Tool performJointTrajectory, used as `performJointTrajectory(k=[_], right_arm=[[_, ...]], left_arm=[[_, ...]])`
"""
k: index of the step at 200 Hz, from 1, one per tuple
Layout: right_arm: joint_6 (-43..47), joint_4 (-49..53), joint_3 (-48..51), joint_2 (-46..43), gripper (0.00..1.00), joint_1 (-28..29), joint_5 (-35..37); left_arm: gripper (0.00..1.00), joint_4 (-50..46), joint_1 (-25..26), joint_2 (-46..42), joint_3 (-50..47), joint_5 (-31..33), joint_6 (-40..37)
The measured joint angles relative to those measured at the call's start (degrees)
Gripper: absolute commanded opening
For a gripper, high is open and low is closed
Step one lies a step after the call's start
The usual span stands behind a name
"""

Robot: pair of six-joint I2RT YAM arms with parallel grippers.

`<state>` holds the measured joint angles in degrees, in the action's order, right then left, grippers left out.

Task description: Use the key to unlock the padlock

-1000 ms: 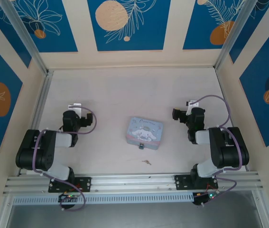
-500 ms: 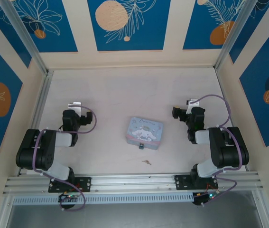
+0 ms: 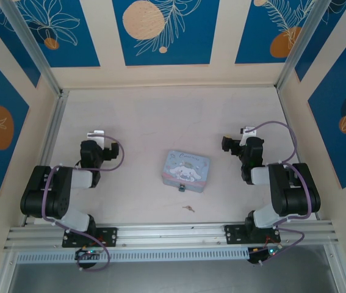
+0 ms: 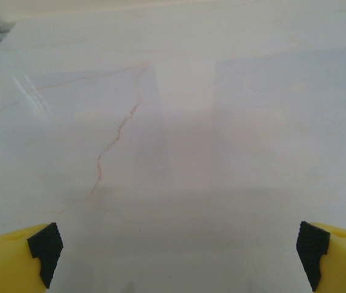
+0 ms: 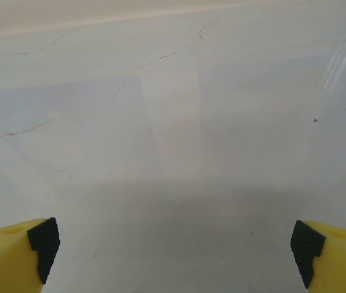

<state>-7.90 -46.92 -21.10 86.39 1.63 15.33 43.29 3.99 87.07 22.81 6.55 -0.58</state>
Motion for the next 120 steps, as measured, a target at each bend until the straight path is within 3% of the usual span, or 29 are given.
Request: performJointTrajectory(k=[19,32,51,83,101,120], right_arm=[[0.46,-2.89,1.84,-0.90,0.99,1.40,1.60],[0.46,0.31,2.21,-3.91,1.00,3.02,3.45],[-2.67,14.82,-3.39,-11.39,1.00,1.88,3.37],[-15.41,37.18,-24.72,-15.69,0.99,-3.91,3.74],[-20.00,46.12,-33.03,-15.67,1.00,-5.46,0.09],[-23.41,55.12,-36.76,-15.52,0.93,-4.92,-6.05]], left_arm=[[1.00,-11.87,0.04,-1.38,7.28,0.83,0.04],[1.00,-17.05,0.07,-2.56,12.70,0.79,0.22],[1.00,-21.46,0.24,-6.12,16.70,0.57,2.21],[1.00,-28.83,1.44,-11.82,18.36,0.11,8.52],[1.00,-34.84,2.75,-13.75,19.93,-0.90,12.81],[1.00,-41.42,4.09,-16.00,21.99,-3.37,17.31]])
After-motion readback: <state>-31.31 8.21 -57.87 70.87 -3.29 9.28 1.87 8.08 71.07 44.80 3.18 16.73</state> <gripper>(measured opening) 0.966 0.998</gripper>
